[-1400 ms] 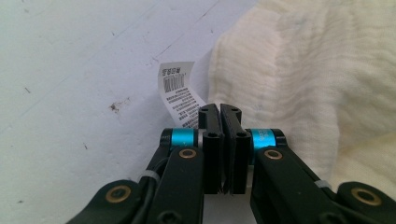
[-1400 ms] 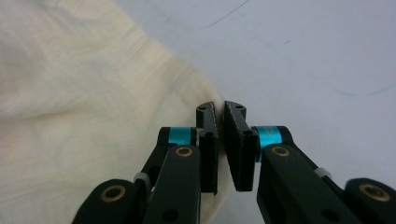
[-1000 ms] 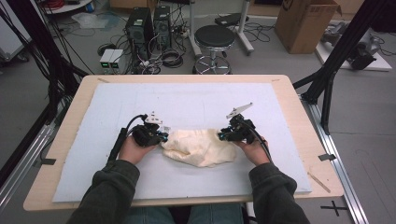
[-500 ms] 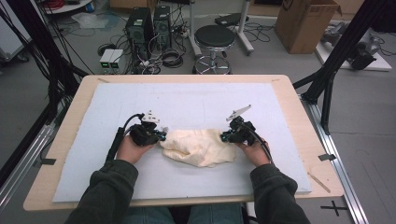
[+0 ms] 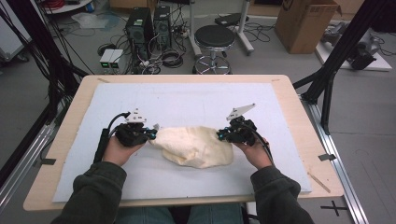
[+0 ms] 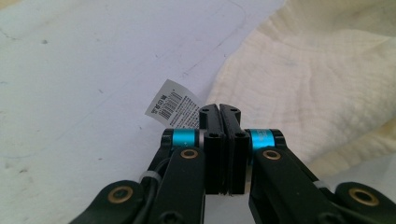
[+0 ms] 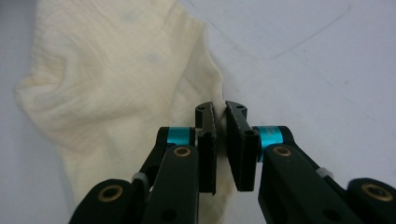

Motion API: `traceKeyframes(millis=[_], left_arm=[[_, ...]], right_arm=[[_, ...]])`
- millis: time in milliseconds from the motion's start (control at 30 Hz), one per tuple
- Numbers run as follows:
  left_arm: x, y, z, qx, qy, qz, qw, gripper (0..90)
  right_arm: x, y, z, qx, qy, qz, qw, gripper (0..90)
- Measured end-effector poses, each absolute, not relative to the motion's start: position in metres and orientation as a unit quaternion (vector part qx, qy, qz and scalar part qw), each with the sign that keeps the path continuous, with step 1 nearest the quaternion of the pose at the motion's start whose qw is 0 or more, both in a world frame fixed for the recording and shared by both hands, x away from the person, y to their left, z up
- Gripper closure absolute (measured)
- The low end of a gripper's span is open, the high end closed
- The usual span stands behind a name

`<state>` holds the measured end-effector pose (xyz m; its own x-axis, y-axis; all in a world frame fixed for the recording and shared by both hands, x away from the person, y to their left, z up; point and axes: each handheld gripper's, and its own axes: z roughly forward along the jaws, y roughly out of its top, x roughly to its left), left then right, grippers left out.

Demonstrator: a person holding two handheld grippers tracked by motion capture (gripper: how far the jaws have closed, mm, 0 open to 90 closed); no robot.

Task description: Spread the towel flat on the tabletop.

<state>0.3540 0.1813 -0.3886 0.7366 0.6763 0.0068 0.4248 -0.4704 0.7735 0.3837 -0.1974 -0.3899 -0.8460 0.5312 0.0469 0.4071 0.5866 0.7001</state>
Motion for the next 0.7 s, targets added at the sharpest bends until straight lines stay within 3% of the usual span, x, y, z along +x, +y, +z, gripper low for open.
traceKeyframes(millis=[300,400,500,533,567,600,700], left_arm=[[0.346,0.198,-0.374,0.83,0.329,0.177,0.414,88.1],[0.369,0.2,-0.367,0.805,0.357,0.199,0.43,88.2],[0.414,0.193,-0.356,0.78,0.39,0.242,0.426,87.8],[0.428,0.192,-0.352,0.769,0.404,0.253,0.425,85.4],[0.441,0.191,-0.349,0.758,0.422,0.257,0.425,74.6],[0.449,0.19,-0.349,0.755,0.43,0.253,0.426,67.3],[0.451,0.192,-0.353,0.758,0.428,0.24,0.429,66.9]], right_arm=[[0.377,-0.184,-0.369,0.23,0.894,0.376,0.084,83.2],[0.393,-0.185,-0.362,0.24,0.89,0.374,0.103,83.9],[0.434,-0.187,-0.341,0.275,0.873,0.376,0.145,83.8],[0.452,-0.186,-0.332,0.296,0.864,0.374,0.161,81.0],[0.469,-0.187,-0.324,0.32,0.852,0.374,0.18,66.8],[0.482,-0.188,-0.319,0.345,0.837,0.378,0.193,59.9],[0.492,-0.191,-0.318,0.353,0.835,0.378,0.188,60.0]])
